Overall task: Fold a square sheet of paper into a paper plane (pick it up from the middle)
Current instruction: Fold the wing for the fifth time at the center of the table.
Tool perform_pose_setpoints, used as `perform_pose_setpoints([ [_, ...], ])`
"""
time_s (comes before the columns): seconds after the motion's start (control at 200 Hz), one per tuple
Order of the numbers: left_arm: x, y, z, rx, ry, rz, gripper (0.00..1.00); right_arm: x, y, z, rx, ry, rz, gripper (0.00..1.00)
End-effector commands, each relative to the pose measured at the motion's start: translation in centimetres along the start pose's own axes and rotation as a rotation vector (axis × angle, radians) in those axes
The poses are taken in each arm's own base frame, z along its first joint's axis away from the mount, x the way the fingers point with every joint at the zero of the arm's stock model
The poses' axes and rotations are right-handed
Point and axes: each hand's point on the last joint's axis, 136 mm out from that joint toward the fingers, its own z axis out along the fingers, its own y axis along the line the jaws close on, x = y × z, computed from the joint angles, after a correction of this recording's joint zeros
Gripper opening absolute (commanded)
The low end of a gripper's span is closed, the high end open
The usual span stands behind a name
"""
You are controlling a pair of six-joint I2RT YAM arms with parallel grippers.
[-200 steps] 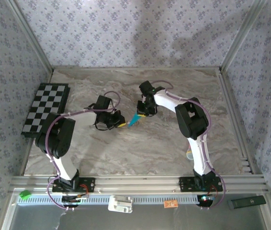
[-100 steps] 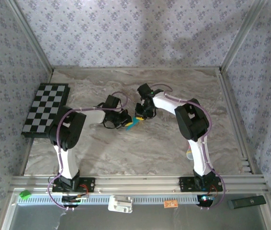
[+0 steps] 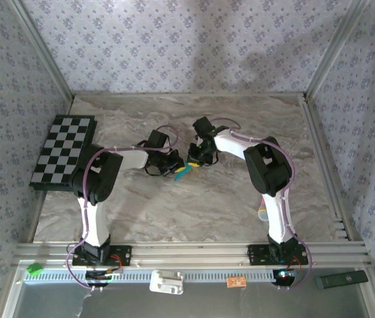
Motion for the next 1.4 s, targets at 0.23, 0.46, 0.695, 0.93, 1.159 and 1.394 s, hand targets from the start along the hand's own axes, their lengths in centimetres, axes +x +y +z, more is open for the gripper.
perform_pose_setpoints([
  [0.23, 2.2, 5.2, 0.3, -0.216, 0.064, -0.066, 0.00, -2.5, -2.7, -1.0, -0.006, -0.084, -0.010, 0.12],
  [0.46, 2.7, 6.2, 0.4, -0.248, 0.085, -0.074, 0.00, -3.6, -4.4, -1.3, 0.045, -0.116, 0.008, 0.13],
  [0.695, 3.0, 6.6, 0.4, -0.262, 0.093, -0.075, 0.00, -4.7, -5.8, -1.4, 0.059, -0.141, 0.031, 0.13],
  [0.93, 3.3, 7.1, 0.4, -0.274, 0.100, -0.083, 0.00, -5.5, -7.7, -1.4, 0.052, -0.152, 0.067, 0.12],
  [1.159, 3.5, 7.4, 0.4, -0.280, 0.105, -0.087, 0.00, -7.0, -8.9, -1.8, -0.002, -0.181, 0.103, 0.13],
  [1.394, 3.4, 7.1, 0.4, -0.273, 0.105, -0.083, 0.00, -9.2, -10.6, -3.1, -0.002, -0.225, 0.139, 0.13],
])
